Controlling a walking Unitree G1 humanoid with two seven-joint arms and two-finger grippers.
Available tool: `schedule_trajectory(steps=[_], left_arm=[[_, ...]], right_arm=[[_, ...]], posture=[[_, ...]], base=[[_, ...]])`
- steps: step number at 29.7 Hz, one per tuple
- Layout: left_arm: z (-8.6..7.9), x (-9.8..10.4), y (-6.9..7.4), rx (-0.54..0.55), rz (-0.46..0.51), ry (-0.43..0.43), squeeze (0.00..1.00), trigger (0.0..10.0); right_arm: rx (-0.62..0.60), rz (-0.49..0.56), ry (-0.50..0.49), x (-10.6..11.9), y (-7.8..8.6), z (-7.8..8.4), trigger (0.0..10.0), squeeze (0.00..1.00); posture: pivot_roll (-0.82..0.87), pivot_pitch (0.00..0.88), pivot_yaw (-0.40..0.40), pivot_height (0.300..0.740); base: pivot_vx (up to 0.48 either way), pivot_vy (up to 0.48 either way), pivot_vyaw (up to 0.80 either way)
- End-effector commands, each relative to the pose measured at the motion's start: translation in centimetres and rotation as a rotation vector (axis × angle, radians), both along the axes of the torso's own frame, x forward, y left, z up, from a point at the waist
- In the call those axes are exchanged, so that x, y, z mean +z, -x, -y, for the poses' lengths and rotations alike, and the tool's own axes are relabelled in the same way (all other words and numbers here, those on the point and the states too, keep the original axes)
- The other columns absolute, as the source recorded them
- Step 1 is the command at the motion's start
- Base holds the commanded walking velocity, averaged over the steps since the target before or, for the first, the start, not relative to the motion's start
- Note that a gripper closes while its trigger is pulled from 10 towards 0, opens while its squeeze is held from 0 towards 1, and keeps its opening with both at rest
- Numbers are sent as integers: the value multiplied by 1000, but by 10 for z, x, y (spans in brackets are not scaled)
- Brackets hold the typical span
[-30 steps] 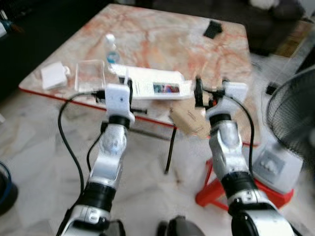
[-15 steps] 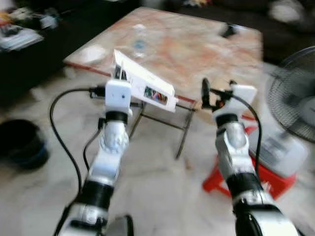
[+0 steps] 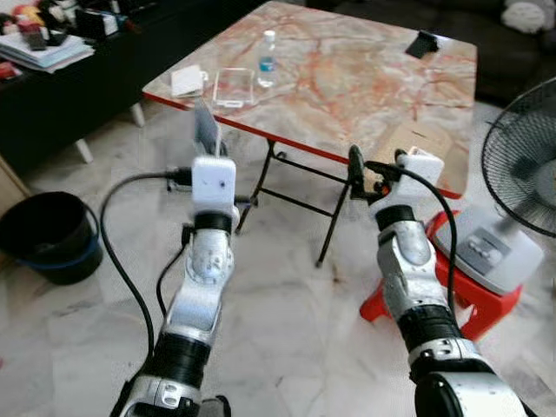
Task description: Picking trash to rubbish bin
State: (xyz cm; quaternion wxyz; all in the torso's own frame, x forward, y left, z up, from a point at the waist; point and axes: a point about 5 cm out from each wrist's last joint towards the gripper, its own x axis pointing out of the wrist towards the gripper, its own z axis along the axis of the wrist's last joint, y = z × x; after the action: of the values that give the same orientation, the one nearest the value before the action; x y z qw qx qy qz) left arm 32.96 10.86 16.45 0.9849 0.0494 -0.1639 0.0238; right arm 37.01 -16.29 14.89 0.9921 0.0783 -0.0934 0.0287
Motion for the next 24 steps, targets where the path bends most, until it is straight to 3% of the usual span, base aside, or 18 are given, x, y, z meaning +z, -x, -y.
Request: schedule_trajectory(steps=[1, 6, 9, 14, 18, 20, 22, 24], left_arm=[[-5, -25, 2, -9, -87, 36, 0, 10000], [-20, -98, 19, 21, -374, 13, 0, 10000], [-29, -125, 30, 36, -482, -7, 0, 10000], [-40, -158, 49, 63, -617, -22, 0, 10000], [-45, -170, 58, 78, -672, -24, 0, 10000], [-55, -195, 81, 118, -804, -28, 0, 10000], [-58, -199, 85, 126, -829, -31, 0, 10000], [-67, -211, 99, 157, -893, -30, 0, 10000]], right_arm=[[-11, -123, 8, -30, 8, 12, 10000, 0], [-45, -426, 71, -99, 42, 39, 10000, 0], [-76, -549, 70, -123, 60, 51, 10000, 0], [-104, -666, 75, -145, 80, 62, 10000, 0], [-117, -700, 66, -151, 86, 65, 10000, 0], [-147, -789, 38, -166, 101, 70, 10000, 0], [-145, -806, 40, -169, 104, 70, 10000, 0], [-132, -856, 53, -178, 114, 67, 10000, 0]], posture=[[45, 124, -105, 740], [41, 115, -112, 740], [41, 115, -113, 740], [45, 120, -114, 740], [32, 133, -116, 740], [44, 141, -122, 740], [44, 141, -122, 740], [47, 155, -114, 740]], base=[[0, 0, 0], [0, 0, 0], [0, 0, 0], [0, 0, 0], [0, 0, 0], [0, 0, 0], [0, 0, 0], [0, 0, 0]])
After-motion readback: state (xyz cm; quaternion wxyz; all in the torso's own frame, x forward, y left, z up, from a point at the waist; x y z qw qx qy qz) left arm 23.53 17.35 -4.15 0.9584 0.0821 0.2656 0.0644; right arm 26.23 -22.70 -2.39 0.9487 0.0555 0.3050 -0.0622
